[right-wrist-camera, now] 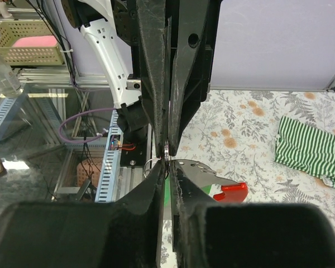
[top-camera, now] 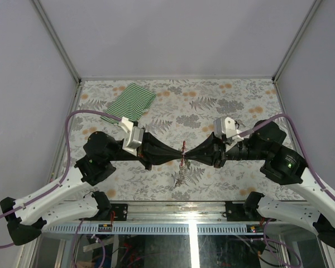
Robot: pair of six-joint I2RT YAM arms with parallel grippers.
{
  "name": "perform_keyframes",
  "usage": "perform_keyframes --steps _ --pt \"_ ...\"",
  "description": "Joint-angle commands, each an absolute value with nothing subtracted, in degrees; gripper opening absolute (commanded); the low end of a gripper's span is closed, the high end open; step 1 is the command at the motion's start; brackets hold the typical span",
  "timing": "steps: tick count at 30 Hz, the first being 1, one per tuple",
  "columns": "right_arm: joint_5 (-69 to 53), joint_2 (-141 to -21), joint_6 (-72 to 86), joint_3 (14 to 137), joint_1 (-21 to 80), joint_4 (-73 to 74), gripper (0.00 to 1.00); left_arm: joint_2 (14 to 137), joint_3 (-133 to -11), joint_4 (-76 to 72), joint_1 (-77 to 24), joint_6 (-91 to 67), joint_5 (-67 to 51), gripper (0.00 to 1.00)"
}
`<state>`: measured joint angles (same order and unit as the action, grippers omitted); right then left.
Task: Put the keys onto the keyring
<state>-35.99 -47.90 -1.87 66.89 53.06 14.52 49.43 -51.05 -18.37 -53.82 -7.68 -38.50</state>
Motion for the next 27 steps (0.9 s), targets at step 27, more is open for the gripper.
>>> perform_keyframes --steps 27 --pt "-15.52 -73.85 -11.95 105.98 53.46 66.82 0.00 44.71 -54.53 2.06 -53.38 3.46 -22.92 0.34"
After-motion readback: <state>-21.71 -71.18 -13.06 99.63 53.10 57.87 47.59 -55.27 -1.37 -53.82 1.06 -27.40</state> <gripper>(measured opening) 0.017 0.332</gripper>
